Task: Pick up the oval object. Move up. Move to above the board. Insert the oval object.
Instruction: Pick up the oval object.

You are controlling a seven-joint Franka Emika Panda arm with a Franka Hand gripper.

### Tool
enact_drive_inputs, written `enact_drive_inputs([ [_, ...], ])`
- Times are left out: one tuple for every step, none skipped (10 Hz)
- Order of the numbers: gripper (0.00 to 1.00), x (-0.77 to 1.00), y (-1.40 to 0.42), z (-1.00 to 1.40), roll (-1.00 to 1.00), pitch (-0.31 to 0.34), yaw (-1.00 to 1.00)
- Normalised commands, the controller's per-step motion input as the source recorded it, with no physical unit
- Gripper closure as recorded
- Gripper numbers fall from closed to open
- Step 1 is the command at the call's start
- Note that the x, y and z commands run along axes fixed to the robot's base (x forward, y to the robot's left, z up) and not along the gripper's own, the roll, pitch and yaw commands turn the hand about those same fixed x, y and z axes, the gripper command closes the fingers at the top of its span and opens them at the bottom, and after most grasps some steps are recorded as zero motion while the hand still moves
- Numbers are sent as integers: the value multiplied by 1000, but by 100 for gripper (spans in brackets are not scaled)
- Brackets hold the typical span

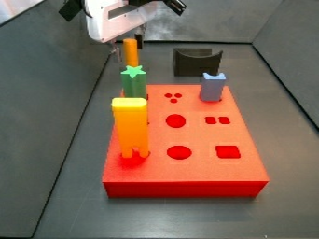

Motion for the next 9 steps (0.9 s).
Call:
enact_drive_inputs([
  [100,0,0,0,0,0,0],
  [100,0,0,0,0,0,0],
  [100,0,0,0,0,0,0],
  [100,0,0,0,0,0,0],
  [100,0,0,0,0,0,0],
  [100,0,0,0,0,0,0],
  [100,0,0,0,0,0,0],
  [100,0,0,0,0,0,0],
  [100,0,0,0,0,0,0],
])
